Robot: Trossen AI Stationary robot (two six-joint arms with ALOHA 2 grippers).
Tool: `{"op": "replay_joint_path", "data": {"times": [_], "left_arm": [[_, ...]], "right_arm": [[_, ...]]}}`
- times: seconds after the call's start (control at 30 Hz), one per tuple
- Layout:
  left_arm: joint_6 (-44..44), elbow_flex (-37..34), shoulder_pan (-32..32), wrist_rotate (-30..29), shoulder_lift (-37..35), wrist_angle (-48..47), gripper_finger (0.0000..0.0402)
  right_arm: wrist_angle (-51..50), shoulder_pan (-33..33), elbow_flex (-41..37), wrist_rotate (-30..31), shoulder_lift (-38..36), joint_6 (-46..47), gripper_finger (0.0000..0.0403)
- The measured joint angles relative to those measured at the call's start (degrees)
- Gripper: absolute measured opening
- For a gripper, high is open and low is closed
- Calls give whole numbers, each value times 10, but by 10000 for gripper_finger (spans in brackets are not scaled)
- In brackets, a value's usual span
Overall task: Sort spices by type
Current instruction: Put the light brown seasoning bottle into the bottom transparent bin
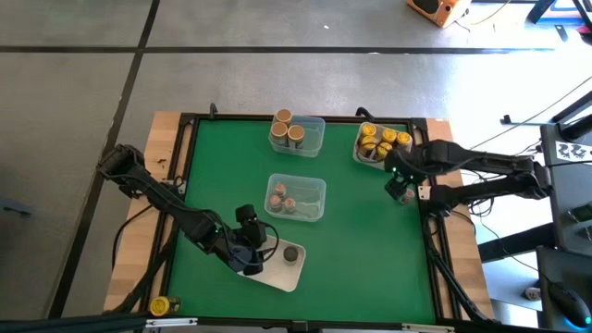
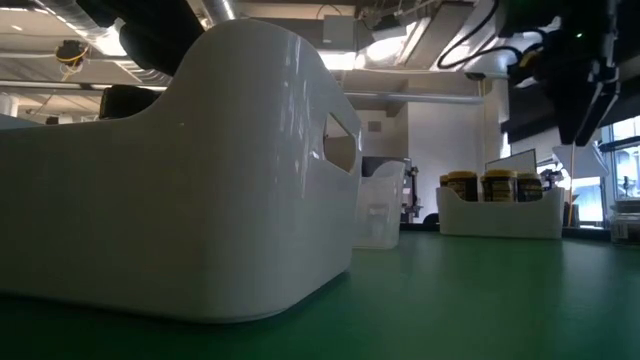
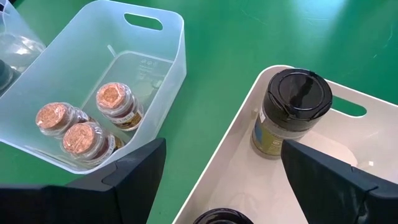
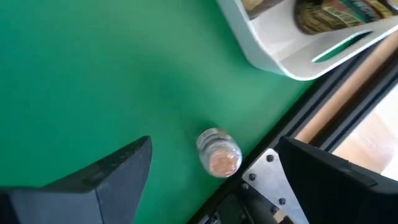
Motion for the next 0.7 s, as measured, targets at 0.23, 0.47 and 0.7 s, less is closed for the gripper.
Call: {"op": "replay_joint_path", "data": {"times": [0.23,0.47,0.7], "left_arm": [[0,0,0,0,0,0,315],[-4,0,0,0,0,0,315],[-2,0,-3,0,0,0,315]], "right_arm": [[1,80,0,-30,0,35,349],[1,139,0,-29,7,58,349],[1,188,0,-47,35,74,349]]}}
